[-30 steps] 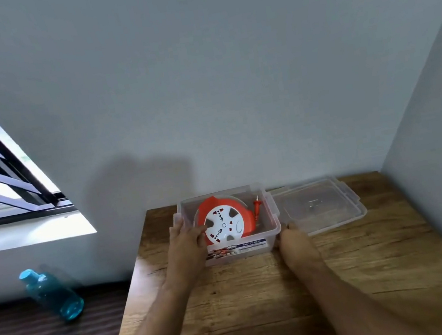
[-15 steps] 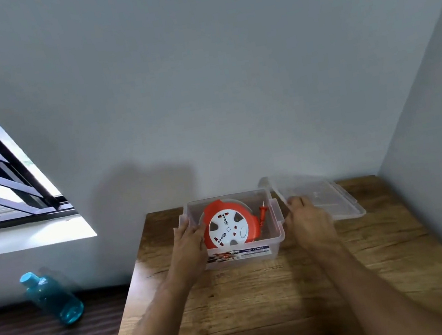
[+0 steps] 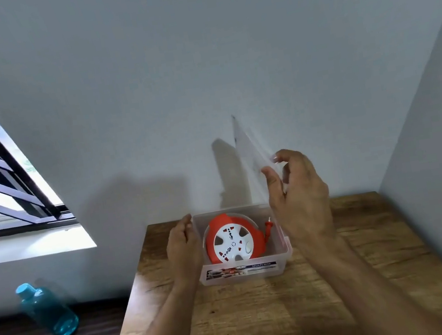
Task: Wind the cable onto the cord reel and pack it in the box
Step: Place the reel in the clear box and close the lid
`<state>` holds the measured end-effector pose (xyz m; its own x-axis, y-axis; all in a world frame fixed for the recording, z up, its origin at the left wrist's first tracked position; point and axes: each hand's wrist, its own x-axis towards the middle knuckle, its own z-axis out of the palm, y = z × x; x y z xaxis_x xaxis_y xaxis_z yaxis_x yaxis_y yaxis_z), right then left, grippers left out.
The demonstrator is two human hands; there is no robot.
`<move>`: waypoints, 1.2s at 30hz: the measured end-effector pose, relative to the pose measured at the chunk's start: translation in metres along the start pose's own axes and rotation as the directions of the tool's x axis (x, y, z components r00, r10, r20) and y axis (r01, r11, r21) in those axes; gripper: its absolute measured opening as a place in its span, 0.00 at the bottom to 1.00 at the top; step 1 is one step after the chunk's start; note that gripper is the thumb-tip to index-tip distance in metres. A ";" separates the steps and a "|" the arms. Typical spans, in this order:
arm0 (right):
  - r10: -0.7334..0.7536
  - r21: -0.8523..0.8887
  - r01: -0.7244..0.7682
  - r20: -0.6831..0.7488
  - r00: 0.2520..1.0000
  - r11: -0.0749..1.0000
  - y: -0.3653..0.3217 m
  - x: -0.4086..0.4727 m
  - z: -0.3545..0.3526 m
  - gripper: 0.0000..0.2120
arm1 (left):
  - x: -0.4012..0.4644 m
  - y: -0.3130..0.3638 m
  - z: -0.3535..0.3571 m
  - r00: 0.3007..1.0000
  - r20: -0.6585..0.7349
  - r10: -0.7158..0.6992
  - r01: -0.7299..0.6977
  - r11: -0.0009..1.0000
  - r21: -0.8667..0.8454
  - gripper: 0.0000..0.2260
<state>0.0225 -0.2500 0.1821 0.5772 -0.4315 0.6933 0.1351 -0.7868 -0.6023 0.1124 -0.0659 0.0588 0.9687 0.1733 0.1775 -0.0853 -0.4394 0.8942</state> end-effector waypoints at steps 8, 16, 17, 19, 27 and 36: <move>0.518 0.335 -0.624 0.357 0.778 0.706 0.032 -0.009 0.011 0.12 | 0.024 0.016 -0.022 0.945 0.231 -0.231 0.317 0.817 -0.481 0.30; 0.601 -0.215 -0.574 0.455 0.657 0.790 0.106 -0.045 0.034 0.15 | 0.031 -0.007 -0.025 0.970 0.177 -0.167 0.147 0.982 0.120 0.17; 0.591 -0.250 -0.541 0.446 0.672 0.803 0.109 -0.044 0.035 0.14 | 0.028 -0.009 -0.023 0.973 0.168 -0.160 0.129 0.975 0.180 0.19; 0.572 -0.334 -0.466 0.429 0.700 0.820 0.115 -0.041 0.037 0.14 | 0.023 -0.013 -0.018 0.980 0.156 -0.123 0.081 0.964 0.253 0.20; 0.621 -0.465 -0.413 0.556 0.552 0.783 0.124 -0.027 0.046 0.11 | 0.018 -0.010 -0.017 0.985 0.119 -0.126 0.084 0.946 0.312 0.12; 0.722 -0.556 -0.510 0.660 0.210 0.657 0.130 0.016 0.067 0.05 | 0.049 -0.014 -0.019 0.831 0.225 -0.509 0.498 0.860 0.109 0.08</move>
<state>0.1034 -0.3292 0.0881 0.7502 -0.3674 -0.5498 -0.6531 -0.5418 -0.5290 0.1569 -0.0342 0.0629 0.9006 0.1698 -0.4001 0.4343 -0.3879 0.8130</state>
